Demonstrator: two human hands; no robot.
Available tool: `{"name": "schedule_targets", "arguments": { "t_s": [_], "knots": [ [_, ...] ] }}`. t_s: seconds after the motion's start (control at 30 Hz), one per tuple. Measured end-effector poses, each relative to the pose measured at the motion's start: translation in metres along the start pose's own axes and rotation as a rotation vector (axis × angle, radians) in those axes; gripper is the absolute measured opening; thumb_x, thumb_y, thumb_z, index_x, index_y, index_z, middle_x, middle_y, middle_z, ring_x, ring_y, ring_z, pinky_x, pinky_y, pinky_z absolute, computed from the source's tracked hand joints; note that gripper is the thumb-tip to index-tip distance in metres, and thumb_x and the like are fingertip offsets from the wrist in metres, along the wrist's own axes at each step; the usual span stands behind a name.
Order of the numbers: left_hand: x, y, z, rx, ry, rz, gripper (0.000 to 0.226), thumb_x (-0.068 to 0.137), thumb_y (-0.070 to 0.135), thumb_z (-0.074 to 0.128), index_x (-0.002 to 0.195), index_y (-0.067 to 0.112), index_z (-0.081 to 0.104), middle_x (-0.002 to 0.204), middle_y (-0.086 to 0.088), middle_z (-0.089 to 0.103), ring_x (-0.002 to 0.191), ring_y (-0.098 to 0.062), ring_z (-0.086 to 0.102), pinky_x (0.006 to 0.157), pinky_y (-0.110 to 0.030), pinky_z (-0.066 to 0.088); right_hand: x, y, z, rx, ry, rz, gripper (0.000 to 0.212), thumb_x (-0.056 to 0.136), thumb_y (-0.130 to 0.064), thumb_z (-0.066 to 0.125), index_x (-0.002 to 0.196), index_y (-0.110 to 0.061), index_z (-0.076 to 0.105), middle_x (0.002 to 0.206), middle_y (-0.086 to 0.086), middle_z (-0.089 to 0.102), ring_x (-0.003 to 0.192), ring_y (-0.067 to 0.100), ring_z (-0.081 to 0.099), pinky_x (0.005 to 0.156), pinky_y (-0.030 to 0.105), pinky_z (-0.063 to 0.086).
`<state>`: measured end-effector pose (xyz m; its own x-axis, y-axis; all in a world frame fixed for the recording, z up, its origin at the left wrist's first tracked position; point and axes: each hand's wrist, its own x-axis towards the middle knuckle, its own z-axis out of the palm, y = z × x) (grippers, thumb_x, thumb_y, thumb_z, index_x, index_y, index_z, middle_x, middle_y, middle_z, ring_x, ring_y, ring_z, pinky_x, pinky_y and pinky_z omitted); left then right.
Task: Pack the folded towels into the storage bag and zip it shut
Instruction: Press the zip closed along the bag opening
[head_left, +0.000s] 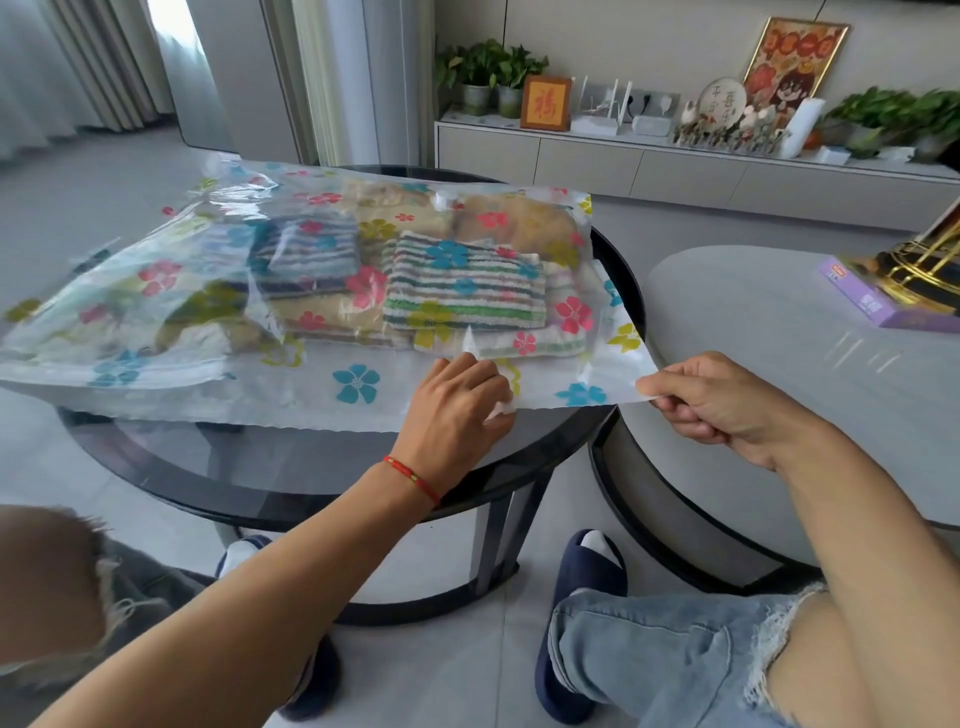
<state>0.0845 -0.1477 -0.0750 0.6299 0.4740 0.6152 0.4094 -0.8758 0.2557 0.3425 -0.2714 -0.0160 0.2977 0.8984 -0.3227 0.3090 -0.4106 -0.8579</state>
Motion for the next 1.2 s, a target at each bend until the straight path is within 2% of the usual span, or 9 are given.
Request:
{"name": "schedule_targets", "arguments": {
  "t_s": [0.17, 0.27, 0.33, 0.4, 0.5, 0.6, 0.77, 1.07, 1.2],
  "knots": [
    [-0.002, -0.006, -0.004, 0.001, 0.005, 0.004, 0.014, 0.074, 0.008, 0.082, 0.076, 0.008, 0.069, 0.076, -0.005, 0.065, 0.071, -0.029, 0.059, 0.061, -0.038, 0.048, -0.009, -0.010, 0.009, -0.116, 0.112, 0.034, 0.040, 0.089, -0.025, 0.064, 0.052, -0.017, 0.050, 0.048, 0.000, 0.033, 0.042, 0.016, 0.029, 0.049, 0.025, 0.026],
    [-0.005, -0.006, -0.004, 0.025, -0.001, 0.043, 0.010, 0.083, 0.010, 0.078, 0.078, 0.005, 0.070, 0.076, -0.008, 0.064, 0.069, -0.031, 0.058, 0.061, -0.041, 0.050, -0.016, -0.015, 0.021, -0.705, 0.539, -0.042, 0.027, 0.083, -0.039, 0.067, 0.073, -0.014, 0.066, 0.070, 0.004, 0.064, 0.068, 0.031, 0.057, 0.063, 0.034, 0.042],
    [-0.006, -0.006, -0.004, 0.040, 0.008, 0.065, 0.014, 0.089, 0.014, 0.073, 0.080, 0.004, 0.070, 0.076, -0.009, 0.062, 0.069, -0.032, 0.057, 0.061, -0.042, 0.049, -0.020, -0.026, 0.043, -1.035, 0.786, -0.365, 0.031, 0.085, -0.049, 0.064, 0.093, -0.019, 0.068, 0.092, 0.006, 0.068, 0.087, 0.035, 0.061, 0.072, 0.040, 0.046],
    [-0.004, -0.007, -0.005, 0.044, 0.029, 0.090, 0.017, 0.093, 0.016, 0.069, 0.081, 0.004, 0.069, 0.076, -0.010, 0.060, 0.069, -0.031, 0.054, 0.060, -0.042, 0.048, -0.017, -0.037, 0.072, -1.130, 0.609, -0.665, 0.039, 0.086, -0.051, 0.057, 0.104, -0.019, 0.071, 0.101, 0.005, 0.070, 0.096, 0.032, 0.062, 0.080, 0.042, 0.048],
    [-0.003, -0.004, -0.008, 0.034, 0.048, 0.112, 0.017, 0.095, 0.016, 0.066, 0.083, 0.004, 0.069, 0.076, -0.010, 0.059, 0.069, -0.030, 0.053, 0.061, -0.043, 0.047, 0.003, -0.034, 0.109, -1.259, 0.353, -0.711, 0.027, 0.093, -0.034, 0.062, 0.115, -0.021, 0.072, 0.114, -0.001, 0.068, 0.111, 0.025, 0.060, 0.093, 0.041, 0.046],
    [0.000, -0.008, -0.012, 0.021, 0.049, 0.130, 0.017, 0.094, 0.014, 0.067, 0.083, 0.002, 0.071, 0.076, -0.012, 0.060, 0.068, -0.031, 0.055, 0.061, -0.043, 0.048, 0.014, -0.028, 0.113, -1.249, 0.405, -0.742, 0.009, 0.097, -0.020, 0.065, 0.096, -0.023, 0.074, 0.092, -0.007, 0.070, 0.092, 0.022, 0.063, 0.078, 0.035, 0.047],
    [0.001, -0.018, -0.020, 0.078, 0.034, 0.242, 0.017, 0.094, 0.013, 0.067, 0.080, 0.003, 0.070, 0.075, -0.010, 0.060, 0.067, -0.029, 0.054, 0.061, -0.042, 0.046, 0.012, -0.016, 0.112, -1.169, 0.507, -0.825, 0.012, 0.092, -0.008, 0.069, 0.083, -0.017, 0.068, 0.075, -0.002, 0.061, 0.075, 0.023, 0.060, 0.058, 0.034, 0.048],
    [-0.032, -0.077, -0.063, 0.171, 0.013, 0.216, 0.016, 0.095, 0.016, 0.067, 0.086, 0.004, 0.073, 0.076, -0.010, 0.061, 0.067, -0.030, 0.055, 0.061, -0.043, 0.046, 0.013, -0.010, 0.107, -1.162, 0.522, -0.928, 0.014, 0.092, -0.005, 0.065, 0.099, -0.009, 0.077, 0.101, 0.006, 0.078, 0.094, 0.031, 0.072, 0.076, 0.041, 0.055],
    [-0.038, -0.095, -0.077, 0.194, 0.016, 0.182, 0.014, 0.092, 0.018, 0.072, 0.085, 0.006, 0.075, 0.075, -0.008, 0.064, 0.069, -0.031, 0.059, 0.062, -0.043, 0.049, 0.021, -0.006, 0.105, -1.129, 0.533, -1.038, 0.017, 0.091, -0.010, 0.066, 0.103, -0.009, 0.079, 0.118, 0.007, 0.078, 0.097, 0.030, 0.075, 0.073, 0.042, 0.058]
  ]
}}
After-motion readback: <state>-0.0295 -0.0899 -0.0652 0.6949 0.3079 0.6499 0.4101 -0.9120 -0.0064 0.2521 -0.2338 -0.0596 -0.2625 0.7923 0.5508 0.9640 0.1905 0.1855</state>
